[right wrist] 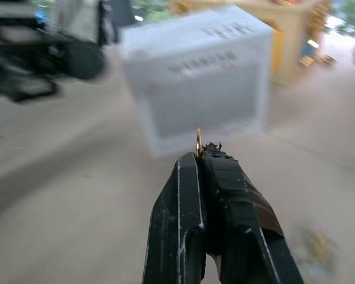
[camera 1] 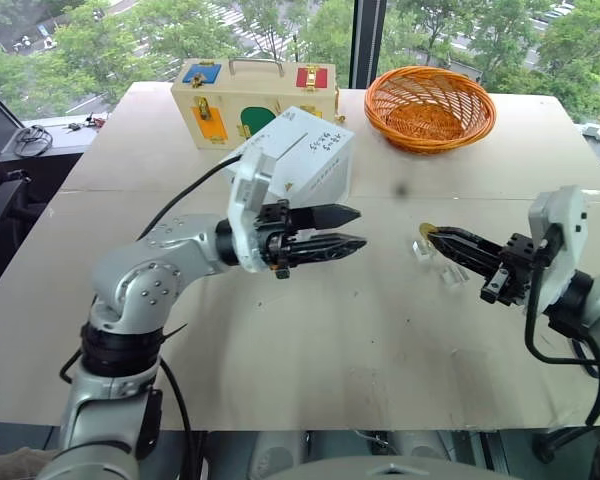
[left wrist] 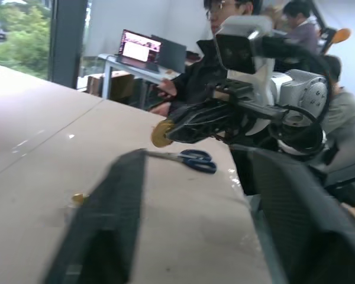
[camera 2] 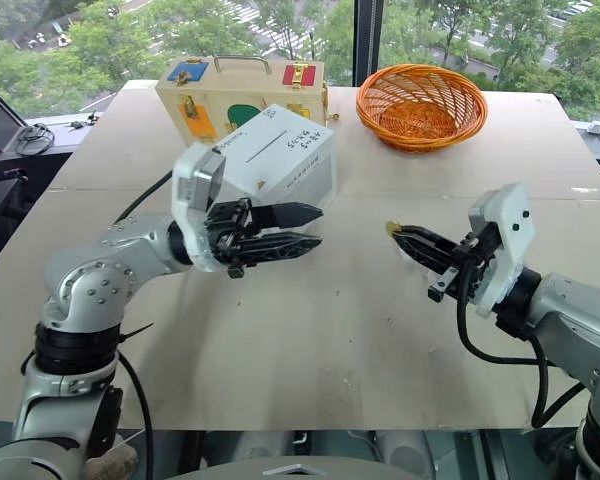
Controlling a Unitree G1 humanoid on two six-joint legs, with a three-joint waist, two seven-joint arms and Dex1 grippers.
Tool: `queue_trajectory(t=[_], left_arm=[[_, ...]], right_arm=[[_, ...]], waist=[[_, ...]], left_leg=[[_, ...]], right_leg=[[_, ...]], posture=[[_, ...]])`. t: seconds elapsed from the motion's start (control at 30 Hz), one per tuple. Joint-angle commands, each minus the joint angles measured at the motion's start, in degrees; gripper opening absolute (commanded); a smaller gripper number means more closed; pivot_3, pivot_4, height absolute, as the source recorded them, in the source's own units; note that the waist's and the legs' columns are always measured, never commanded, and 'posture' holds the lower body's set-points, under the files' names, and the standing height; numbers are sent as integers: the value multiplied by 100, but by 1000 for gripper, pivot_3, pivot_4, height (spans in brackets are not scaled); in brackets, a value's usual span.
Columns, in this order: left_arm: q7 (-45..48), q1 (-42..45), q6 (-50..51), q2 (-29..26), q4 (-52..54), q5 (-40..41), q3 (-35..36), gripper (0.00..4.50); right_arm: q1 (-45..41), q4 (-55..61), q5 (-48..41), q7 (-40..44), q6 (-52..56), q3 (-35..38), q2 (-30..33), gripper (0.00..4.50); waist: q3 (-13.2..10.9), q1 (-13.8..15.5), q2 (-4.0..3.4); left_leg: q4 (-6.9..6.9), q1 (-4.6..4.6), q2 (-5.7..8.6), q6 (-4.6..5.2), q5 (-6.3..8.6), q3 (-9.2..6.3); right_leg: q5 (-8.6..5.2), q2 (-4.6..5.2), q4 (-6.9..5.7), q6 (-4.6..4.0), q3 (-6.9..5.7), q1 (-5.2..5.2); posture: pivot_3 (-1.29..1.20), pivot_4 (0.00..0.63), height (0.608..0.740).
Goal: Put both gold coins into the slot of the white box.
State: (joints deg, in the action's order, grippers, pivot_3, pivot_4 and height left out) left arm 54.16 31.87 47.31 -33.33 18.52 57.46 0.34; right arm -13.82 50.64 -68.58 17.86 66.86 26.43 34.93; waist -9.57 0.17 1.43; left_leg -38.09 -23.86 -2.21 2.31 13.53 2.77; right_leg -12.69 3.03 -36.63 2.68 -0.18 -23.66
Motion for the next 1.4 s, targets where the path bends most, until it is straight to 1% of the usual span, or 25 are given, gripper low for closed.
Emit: queue_trajectory(t=[0.03, 0.1, 0.17, 0.33, 0.67, 0.7, 0.77, 0.8, 1.13, 1.33, 1.4], left_arm=[[218, 319, 39, 123, -119, 11, -129, 2753], [288, 435, -19, 207, -217, -82, -201, 2336], [331, 506, -46, 272, -257, -153, -241, 1532], [386, 600, -1, 382, -273, -167, -255, 1532], [473, 568, -51, 464, -215, -270, -245, 1532], [473, 563, -51, 477, -210, -271, -239, 998], [478, 556, -51, 502, -202, -268, -224, 438], [479, 550, -40, 525, -199, -245, -208, 74], [618, 485, 56, 549, -185, -76, -106, 74], [588, 468, 210, 552, -233, 133, 4, 74], [540, 473, 340, 523, -274, 275, 120, 0]], right_arm=[[-295, 57, -918, -426, -396, -202, 332, 0], [-427, 29, -1216, -643, -573, -377, 526, 0], [-513, 26, -1471, -796, -757, -524, 722, 0], [-601, 16, -1867, -1076, -1177, -815, 1136, 0], [-653, -17, -2032, -1255, -1750, -1243, 1595, 0], [-654, -20, -2036, -1255, -1789, -1272, 1623, 0], [-646, -15, -2063, -1255, -1859, -1335, 1666, 0], [-624, 8, -2083, -1251, -1888, -1366, 1689, 0], [-307, 197, -2317, -1163, -2227, -1493, 1888, 0], [-123, 175, -2349, -992, -2403, -1421, 1982, 0], [-80, 86, -2290, -985, -2527, -1328, 1942, 635]], waist=[[-2, -3, 2], [-2, -3, 3], [-3, -1, 5], [-7, -1, 11], [-8, 26, 12], [-8, 31, 12], [-8, 45, 13], [-8, 47, 13], [-9, 52, 13], [-9, 55, 14], [-9, 54, 14]], left_leg=[[0, -1, 1, 0, 0, 0], [0, -2, 1, 0, 0, 0], [0, -3, 1, 0, 0, 0], [0, -4, 0, 0, 0, 0], [0, -4, -2, 0, 0, 0], [0, -4, -2, 0, 0, 1], [0, -5, -2, 0, 0, 0], [0, -5, -2, 0, 0, 0], [-1, -7, -4, 0, 0, 0], [-1, -7, -5, 0, 0, 0], [-1, -7, -5, 0, 0, 0]], right_leg=[[1, 1, 0, -2, 0, 0], [1, 1, 2, -2, 0, 0], [1, 2, 2, -3, 0, -1], [1, 3, 3, -3, 1, -1], [1, 4, 3, -3, 1, -1], [1, 4, 3, -3, 1, -1], [1, 4, 4, -3, 1, -1], [1, 4, 4, -3, 1, -1], [1, 5, 5, -3, 1, -2], [0, 5, 5, -2, 1, -2], [0, 5, 5, -2, 1, -2]], posture=[[0, 150, 740], [0, 150, 740], [0, 150, 740], [0, 150, 740], [0, 150, 740], [0, 150, 740], [0, 150, 740], [0, 150, 740], [0, 150, 740], [0, 150, 740], [0, 150, 740]])
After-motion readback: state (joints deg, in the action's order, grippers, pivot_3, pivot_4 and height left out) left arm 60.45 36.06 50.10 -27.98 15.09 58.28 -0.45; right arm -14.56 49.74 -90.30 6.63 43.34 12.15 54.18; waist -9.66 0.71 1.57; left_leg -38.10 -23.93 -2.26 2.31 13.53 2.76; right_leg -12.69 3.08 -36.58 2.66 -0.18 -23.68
